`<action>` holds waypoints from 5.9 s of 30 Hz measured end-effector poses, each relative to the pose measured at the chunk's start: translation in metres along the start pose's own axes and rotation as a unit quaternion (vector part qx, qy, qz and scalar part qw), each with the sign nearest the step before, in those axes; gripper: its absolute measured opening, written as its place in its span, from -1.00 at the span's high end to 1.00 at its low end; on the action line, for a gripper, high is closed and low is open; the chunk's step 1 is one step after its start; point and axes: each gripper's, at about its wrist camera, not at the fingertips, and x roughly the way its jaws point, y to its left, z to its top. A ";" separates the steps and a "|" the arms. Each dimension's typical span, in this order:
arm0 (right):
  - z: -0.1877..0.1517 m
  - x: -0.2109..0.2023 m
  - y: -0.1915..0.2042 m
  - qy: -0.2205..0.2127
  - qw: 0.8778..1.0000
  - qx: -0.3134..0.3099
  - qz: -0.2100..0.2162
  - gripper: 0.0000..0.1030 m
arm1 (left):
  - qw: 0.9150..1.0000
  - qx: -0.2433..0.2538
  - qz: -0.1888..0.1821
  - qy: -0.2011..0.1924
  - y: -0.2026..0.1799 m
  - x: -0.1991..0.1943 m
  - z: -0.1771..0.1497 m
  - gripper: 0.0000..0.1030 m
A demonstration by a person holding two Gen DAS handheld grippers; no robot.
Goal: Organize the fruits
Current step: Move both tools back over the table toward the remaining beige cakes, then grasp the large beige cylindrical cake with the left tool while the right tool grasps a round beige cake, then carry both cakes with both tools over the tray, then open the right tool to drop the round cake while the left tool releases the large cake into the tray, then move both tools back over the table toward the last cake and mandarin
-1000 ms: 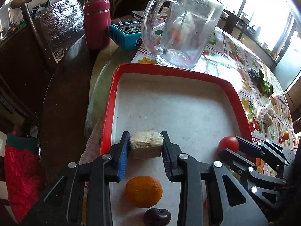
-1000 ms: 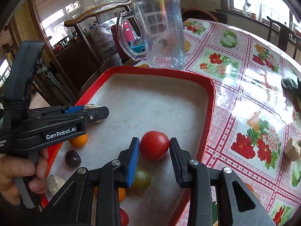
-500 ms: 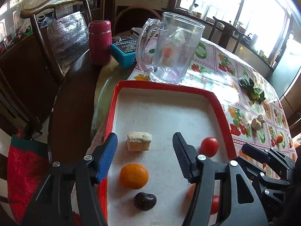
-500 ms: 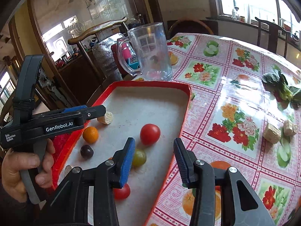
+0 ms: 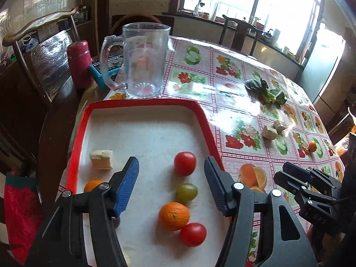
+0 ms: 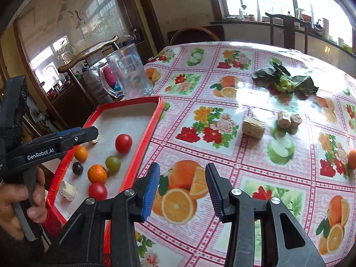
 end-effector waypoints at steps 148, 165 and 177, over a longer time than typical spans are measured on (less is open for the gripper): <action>-0.067 0.001 0.128 0.055 0.984 -0.107 0.131 0.52 | 0.995 -0.084 0.007 -0.051 0.083 -0.062 -0.107 0.25; -0.067 0.019 0.130 0.072 0.985 -0.107 0.116 0.44 | 0.995 -0.089 0.004 -0.033 0.087 -0.048 -0.110 0.22; -0.064 -0.014 0.111 0.037 0.988 -0.083 0.123 0.31 | 0.996 -0.082 0.014 -0.035 0.075 -0.057 -0.105 -0.02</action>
